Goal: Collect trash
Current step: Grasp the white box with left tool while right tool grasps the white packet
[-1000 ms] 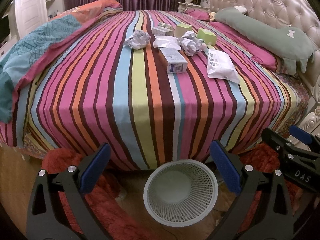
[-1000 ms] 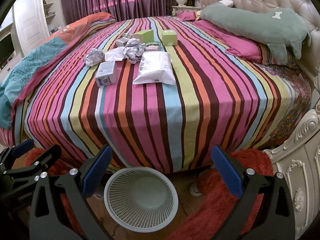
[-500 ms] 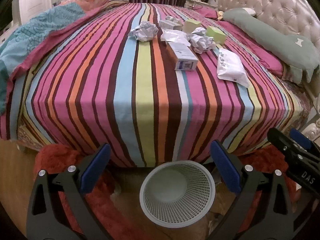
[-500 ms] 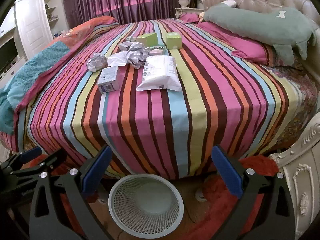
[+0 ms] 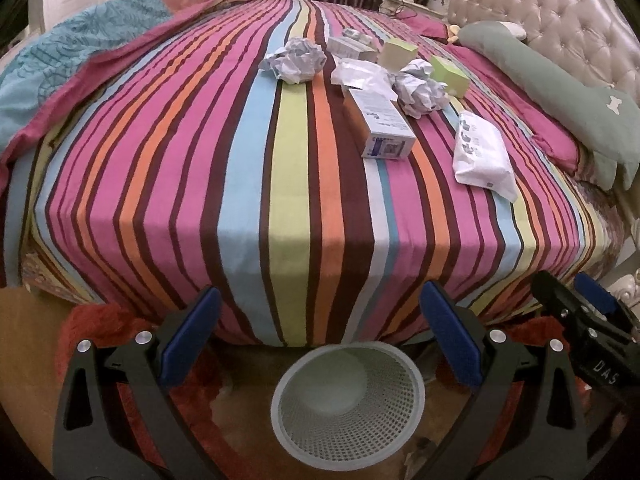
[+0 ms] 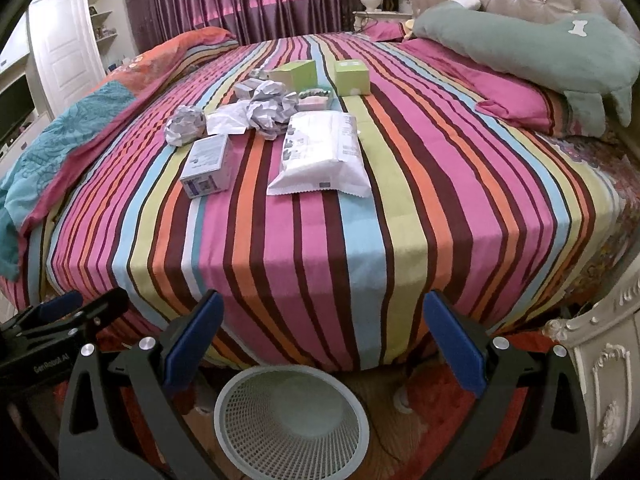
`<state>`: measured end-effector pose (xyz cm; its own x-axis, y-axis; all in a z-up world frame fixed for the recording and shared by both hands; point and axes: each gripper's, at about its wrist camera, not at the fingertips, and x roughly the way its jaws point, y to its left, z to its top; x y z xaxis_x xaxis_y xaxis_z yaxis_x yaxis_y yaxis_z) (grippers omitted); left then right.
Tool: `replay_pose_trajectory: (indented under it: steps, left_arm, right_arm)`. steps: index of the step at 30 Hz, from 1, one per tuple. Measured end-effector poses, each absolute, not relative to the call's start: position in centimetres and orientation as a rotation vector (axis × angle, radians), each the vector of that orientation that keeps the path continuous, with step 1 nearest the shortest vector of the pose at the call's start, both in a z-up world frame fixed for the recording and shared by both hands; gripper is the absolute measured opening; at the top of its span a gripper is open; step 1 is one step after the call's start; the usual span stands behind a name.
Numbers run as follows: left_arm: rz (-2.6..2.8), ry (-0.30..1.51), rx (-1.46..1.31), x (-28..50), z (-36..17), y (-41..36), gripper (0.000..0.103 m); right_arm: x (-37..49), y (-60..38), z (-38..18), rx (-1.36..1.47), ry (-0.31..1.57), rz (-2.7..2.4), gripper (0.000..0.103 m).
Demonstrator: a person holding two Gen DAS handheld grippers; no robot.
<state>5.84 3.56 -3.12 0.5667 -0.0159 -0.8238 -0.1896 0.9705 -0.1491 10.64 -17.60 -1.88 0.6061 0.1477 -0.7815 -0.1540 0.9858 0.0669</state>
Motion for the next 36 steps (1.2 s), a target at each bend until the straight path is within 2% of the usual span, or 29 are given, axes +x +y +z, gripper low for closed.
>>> replay_pose_trajectory:
  steps: [19,36]
  left_arm:
    - [0.098,0.944,-0.287,14.0,-1.6,3.3,0.097]
    - [0.109,1.003,-0.318,21.2,-3.1,2.8,0.097]
  right_arm:
    - [15.9,-17.1,-2.5,-0.045,0.91,0.208,0.095]
    - [21.2,-16.2,-3.5,-0.046,0.909,0.229,0.095]
